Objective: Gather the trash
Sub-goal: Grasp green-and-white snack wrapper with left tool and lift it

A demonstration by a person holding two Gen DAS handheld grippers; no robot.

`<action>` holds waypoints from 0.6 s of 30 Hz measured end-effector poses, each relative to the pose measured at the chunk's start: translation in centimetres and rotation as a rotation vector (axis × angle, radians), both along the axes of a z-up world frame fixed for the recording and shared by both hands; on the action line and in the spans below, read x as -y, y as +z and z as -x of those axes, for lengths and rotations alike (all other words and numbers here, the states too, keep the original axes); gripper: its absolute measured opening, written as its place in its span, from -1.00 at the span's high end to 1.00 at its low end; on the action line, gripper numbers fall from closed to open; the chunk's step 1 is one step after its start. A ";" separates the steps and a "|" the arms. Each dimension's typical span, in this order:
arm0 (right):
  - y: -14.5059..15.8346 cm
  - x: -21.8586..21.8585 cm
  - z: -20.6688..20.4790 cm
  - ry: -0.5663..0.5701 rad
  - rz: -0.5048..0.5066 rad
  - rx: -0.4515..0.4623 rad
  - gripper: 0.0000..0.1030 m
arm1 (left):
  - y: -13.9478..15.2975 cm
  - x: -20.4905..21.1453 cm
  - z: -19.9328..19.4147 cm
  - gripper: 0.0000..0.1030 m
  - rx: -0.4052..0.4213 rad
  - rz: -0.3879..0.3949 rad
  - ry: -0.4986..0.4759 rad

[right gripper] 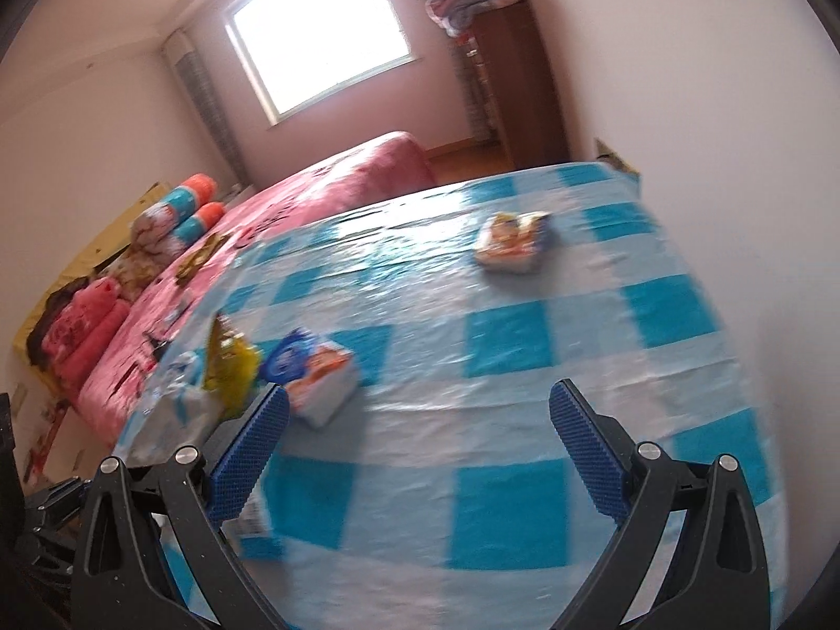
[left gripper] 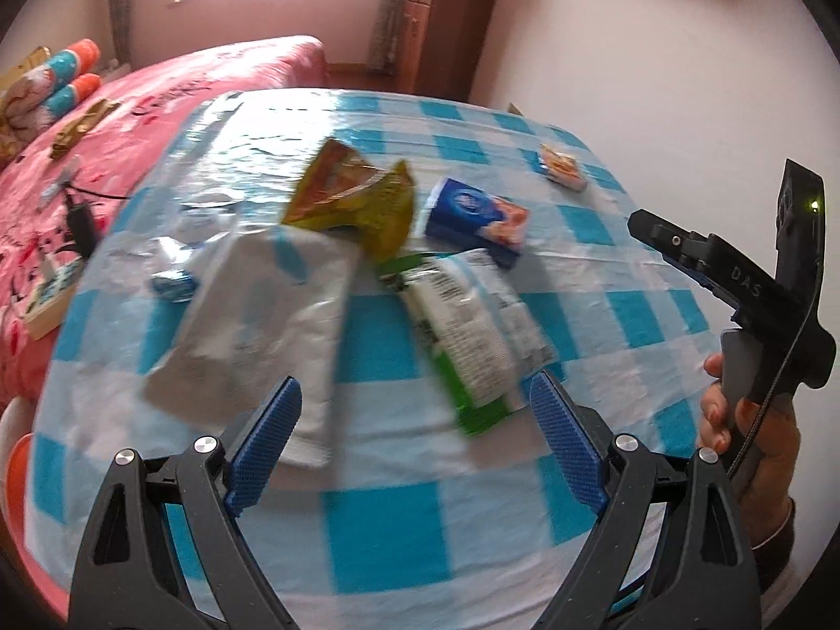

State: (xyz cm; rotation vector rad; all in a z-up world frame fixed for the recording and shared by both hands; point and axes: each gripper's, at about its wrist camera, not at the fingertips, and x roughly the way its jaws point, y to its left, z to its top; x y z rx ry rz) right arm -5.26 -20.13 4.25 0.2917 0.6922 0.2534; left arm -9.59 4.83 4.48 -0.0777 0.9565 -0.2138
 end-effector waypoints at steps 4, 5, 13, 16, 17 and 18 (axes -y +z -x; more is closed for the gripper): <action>-0.3 2.4 -0.6 -0.070 -0.007 -0.017 -0.90 | -0.9 2.3 -1.7 -0.74 -0.043 0.028 -0.035; -0.4 2.8 -0.8 -0.080 -0.008 -0.019 -0.90 | -1.1 2.7 -1.9 -0.74 -0.050 0.031 -0.044; -0.3 3.4 -2.1 -0.099 0.021 -0.025 -0.90 | -2.5 5.2 -4.0 -0.74 -0.107 -0.007 -0.036; -0.8 3.4 -2.4 -0.095 0.008 -0.041 -0.90 | -2.7 5.5 -4.7 -0.74 -0.106 -0.047 -0.022; -1.0 3.3 -2.5 -0.092 0.004 -0.046 -0.90 | -2.9 5.5 -5.0 -0.69 -0.108 -0.054 -0.015; -1.2 3.3 -2.6 -0.087 -0.003 -0.053 -0.90 | -3.1 5.3 -5.2 -0.55 -0.118 -0.053 -0.007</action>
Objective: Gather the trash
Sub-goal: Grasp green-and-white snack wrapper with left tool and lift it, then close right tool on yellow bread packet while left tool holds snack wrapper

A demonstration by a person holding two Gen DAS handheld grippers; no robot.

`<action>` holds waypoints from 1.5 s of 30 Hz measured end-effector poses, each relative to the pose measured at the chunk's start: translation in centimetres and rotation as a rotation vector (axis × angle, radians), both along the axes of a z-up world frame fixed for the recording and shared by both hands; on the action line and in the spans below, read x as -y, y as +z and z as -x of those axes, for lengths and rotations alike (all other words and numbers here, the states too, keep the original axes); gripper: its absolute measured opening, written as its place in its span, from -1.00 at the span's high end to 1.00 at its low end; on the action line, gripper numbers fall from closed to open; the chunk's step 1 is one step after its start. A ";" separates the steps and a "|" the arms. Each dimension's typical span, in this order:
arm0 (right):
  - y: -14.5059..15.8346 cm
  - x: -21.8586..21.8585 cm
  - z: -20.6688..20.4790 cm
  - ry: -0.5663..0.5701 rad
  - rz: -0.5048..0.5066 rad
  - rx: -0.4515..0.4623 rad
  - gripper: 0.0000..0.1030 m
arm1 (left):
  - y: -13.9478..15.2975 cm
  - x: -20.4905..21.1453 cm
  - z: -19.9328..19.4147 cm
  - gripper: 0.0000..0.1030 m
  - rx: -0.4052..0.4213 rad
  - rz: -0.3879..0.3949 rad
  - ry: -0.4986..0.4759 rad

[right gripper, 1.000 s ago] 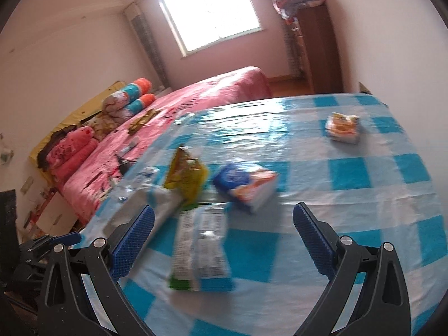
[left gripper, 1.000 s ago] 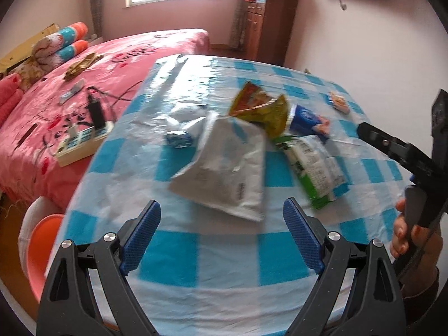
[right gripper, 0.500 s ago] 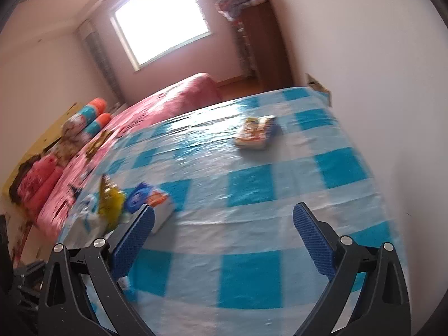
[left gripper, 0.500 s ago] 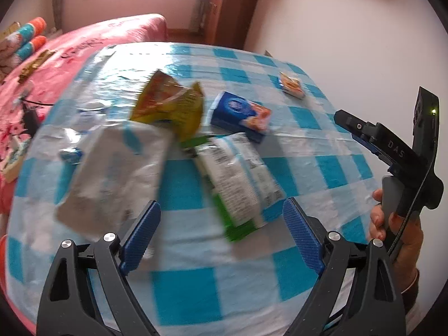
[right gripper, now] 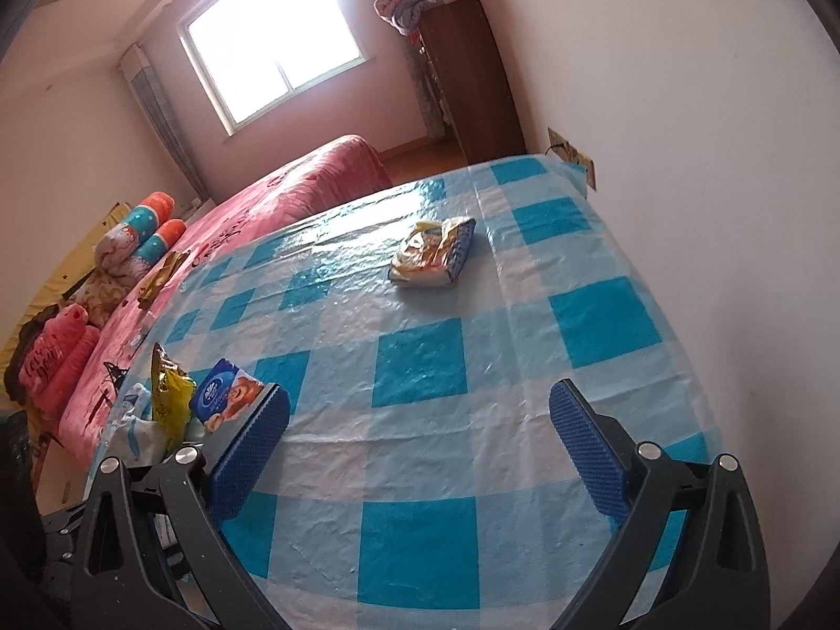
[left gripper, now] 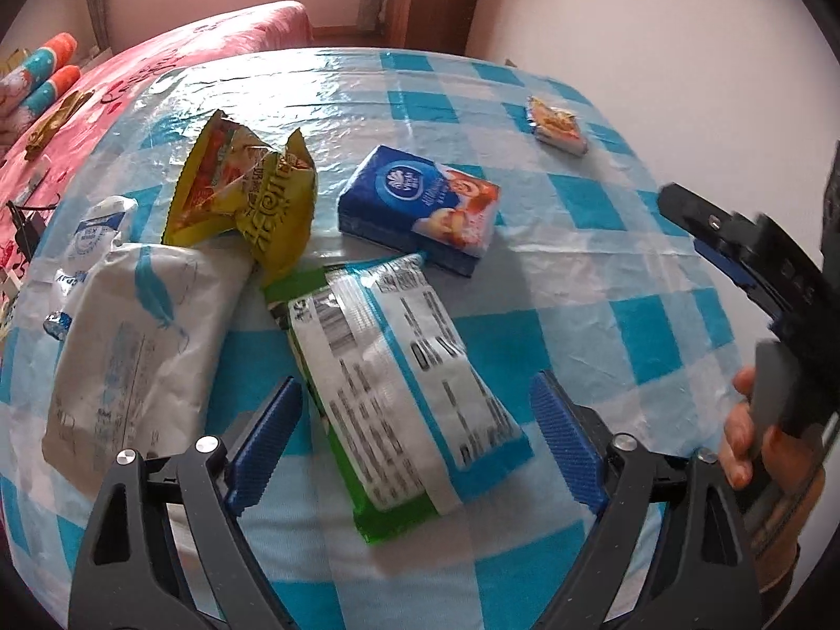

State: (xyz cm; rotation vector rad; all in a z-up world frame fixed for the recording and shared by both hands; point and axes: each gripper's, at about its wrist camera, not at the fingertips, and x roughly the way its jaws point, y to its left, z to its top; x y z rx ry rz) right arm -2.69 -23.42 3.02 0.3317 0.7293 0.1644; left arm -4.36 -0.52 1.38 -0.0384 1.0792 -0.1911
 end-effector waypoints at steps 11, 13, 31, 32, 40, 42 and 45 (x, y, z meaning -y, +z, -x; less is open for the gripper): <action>-1.7 0.3 0.0 0.029 -0.092 -0.037 -0.90 | 0.4 -0.4 -0.5 0.10 0.025 -0.016 -0.003; -1.8 0.3 0.2 0.031 -0.101 -0.040 -0.90 | 0.7 -0.4 -0.6 0.16 0.022 -0.015 -0.018; -1.4 1.6 1.2 0.008 -0.108 0.003 -0.90 | 7.2 6.1 -9.1 0.21 0.150 -0.006 -0.153; -1.5 1.7 1.2 0.008 -0.114 0.004 -0.90 | 7.0 7.1 -10.5 0.21 0.148 -0.002 -0.164; -1.6 2.4 1.2 0.004 -0.150 0.007 -0.90 | 4.2 14.9 -22.2 0.21 0.124 -0.062 -0.185; -1.5 2.4 1.1 0.005 -0.152 0.009 -0.90 | 3.4 16.3 -24.3 0.21 0.091 -0.078 -0.193; -1.6 2.5 1.0 0.004 -0.157 0.005 -0.90 | 1.7 18.0 -25.7 0.21 0.041 -0.132 -0.244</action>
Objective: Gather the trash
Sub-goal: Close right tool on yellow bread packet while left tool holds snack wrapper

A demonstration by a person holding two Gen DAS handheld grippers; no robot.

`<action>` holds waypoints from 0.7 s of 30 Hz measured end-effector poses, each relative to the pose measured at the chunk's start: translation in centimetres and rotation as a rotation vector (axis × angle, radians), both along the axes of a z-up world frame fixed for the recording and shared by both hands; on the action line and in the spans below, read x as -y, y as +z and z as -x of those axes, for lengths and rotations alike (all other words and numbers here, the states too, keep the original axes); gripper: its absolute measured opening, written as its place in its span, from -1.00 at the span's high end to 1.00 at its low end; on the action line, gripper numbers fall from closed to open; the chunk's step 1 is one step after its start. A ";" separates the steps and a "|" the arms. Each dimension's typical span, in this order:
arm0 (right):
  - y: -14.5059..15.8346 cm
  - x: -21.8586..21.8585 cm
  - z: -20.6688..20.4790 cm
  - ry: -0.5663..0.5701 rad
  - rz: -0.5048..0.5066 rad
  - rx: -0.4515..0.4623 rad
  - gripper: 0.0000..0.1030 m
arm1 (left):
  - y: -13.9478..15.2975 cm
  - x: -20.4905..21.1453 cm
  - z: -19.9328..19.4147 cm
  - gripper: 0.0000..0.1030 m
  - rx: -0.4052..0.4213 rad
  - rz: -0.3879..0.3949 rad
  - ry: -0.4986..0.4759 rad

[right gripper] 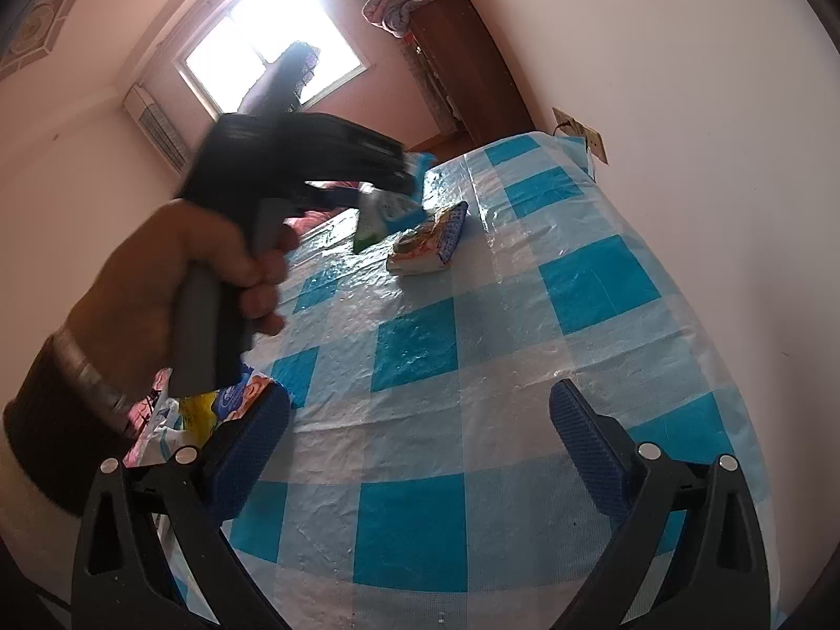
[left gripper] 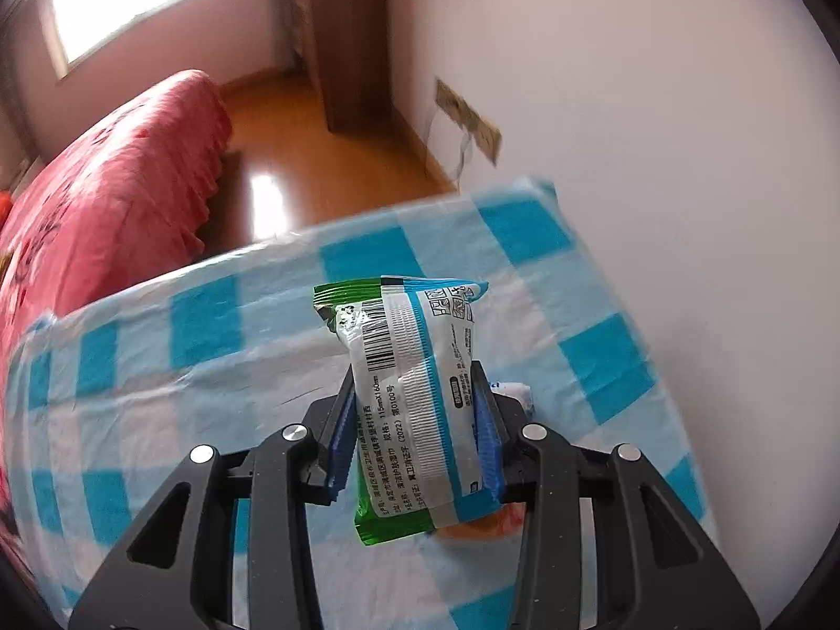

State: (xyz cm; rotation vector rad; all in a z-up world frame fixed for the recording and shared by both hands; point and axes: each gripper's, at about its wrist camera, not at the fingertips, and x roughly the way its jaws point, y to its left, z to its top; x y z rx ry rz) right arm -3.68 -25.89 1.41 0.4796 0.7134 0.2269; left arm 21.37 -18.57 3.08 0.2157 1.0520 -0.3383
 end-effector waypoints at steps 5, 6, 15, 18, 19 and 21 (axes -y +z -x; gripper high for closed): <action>0.3 0.6 0.3 -0.041 0.020 0.012 -0.90 | -1.0 1.4 2.2 0.20 -0.005 -0.075 -0.124; 0.3 0.9 0.3 -0.062 0.028 0.011 -0.90 | -1.1 1.3 3.0 0.19 -0.011 -0.074 -0.144; -0.3 1.7 0.0 -0.110 0.057 -0.053 -0.90 | -1.3 -1.1 10.5 0.18 -0.068 -0.002 -0.219; -0.7 1.5 -0.3 -0.082 0.046 -0.088 -0.90 | -0.9 -2.8 12.5 0.19 -0.079 0.042 -0.187; -0.7 1.3 -0.4 -0.073 0.047 -0.094 -0.90 | -0.9 -3.2 12.7 0.19 -0.078 0.052 -0.174; -0.7 1.0 -0.4 -0.057 0.055 -0.094 -0.90 | -0.8 -4.4 13.5 0.21 -0.073 0.082 -0.128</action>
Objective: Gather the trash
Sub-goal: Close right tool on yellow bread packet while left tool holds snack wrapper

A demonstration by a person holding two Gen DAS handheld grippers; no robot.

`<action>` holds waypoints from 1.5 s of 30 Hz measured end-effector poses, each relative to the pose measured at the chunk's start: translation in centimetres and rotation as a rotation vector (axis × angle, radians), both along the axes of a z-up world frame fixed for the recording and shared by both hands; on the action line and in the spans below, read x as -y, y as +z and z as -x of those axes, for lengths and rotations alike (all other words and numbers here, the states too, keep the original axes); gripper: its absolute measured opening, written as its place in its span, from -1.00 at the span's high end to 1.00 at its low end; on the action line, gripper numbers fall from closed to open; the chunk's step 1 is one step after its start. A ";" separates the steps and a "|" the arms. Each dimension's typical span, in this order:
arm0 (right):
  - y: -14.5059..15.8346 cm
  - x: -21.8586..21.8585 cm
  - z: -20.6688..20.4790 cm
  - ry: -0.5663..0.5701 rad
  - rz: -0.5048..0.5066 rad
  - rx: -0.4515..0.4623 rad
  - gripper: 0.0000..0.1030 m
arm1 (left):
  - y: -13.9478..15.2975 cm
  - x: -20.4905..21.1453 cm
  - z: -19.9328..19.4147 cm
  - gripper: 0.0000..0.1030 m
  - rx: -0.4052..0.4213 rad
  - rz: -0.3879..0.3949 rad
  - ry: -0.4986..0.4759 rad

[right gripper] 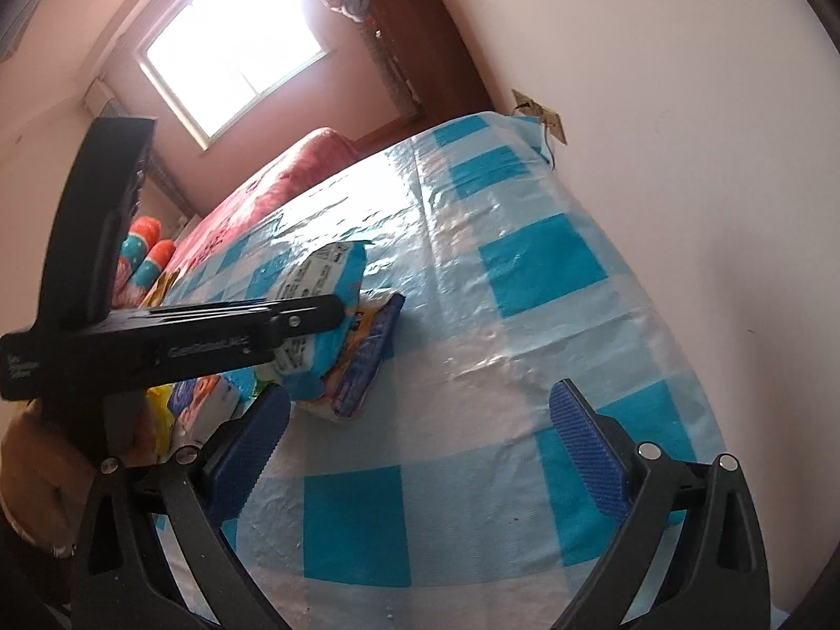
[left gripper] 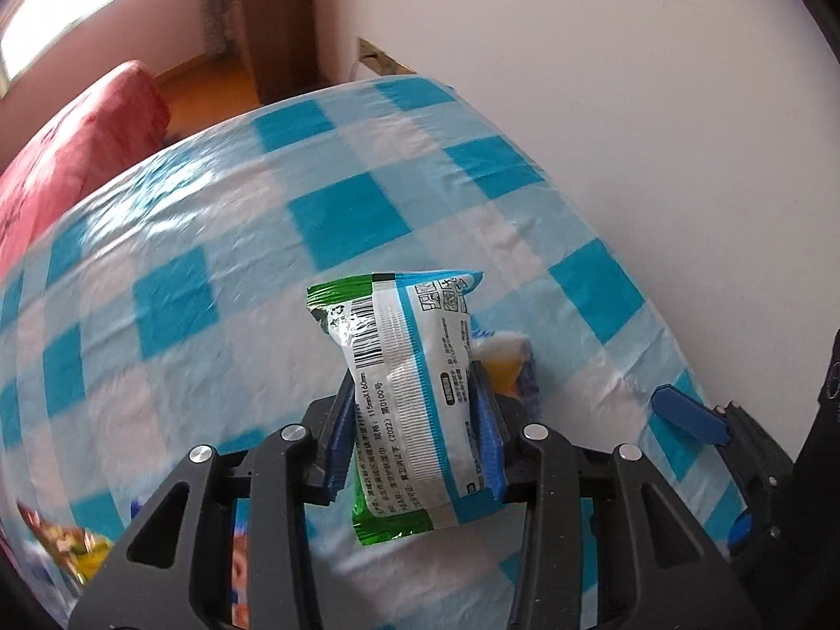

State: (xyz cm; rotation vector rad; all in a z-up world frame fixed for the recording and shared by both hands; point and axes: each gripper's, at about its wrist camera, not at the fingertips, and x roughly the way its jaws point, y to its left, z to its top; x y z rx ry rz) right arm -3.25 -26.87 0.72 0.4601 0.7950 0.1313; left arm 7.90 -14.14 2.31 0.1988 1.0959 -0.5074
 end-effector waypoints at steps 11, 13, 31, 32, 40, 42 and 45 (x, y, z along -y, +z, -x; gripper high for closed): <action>0.1 -3.3 -1.3 0.063 0.095 -0.013 -0.90 | 1.8 -5.3 0.5 0.23 0.066 0.150 0.180; 0.0 -3.9 -1.9 0.066 0.119 -0.019 -0.90 | 2.6 -6.6 1.1 0.23 0.104 0.161 0.208; -0.9 -8.6 -7.0 0.039 0.428 -0.132 -0.92 | 4.6 -17.3 7.6 0.23 0.219 0.206 0.372; -0.9 -8.6 -7.1 0.039 0.429 -0.132 -0.92 | 4.6 -17.6 8.0 0.23 0.219 0.208 0.373; -0.5 -9.0 -6.5 0.053 0.429 -0.097 -0.52 | 3.3 -20.3 11.2 0.23 0.197 0.214 0.385; -0.5 -9.1 -6.4 0.059 0.430 -0.090 -0.45 | 3.1 -21.2 11.8 0.23 0.189 0.222 0.393; -0.4 -9.0 -6.1 0.066 0.424 -0.081 -0.31 | 2.7 -22.5 12.8 0.23 0.179 0.228 0.410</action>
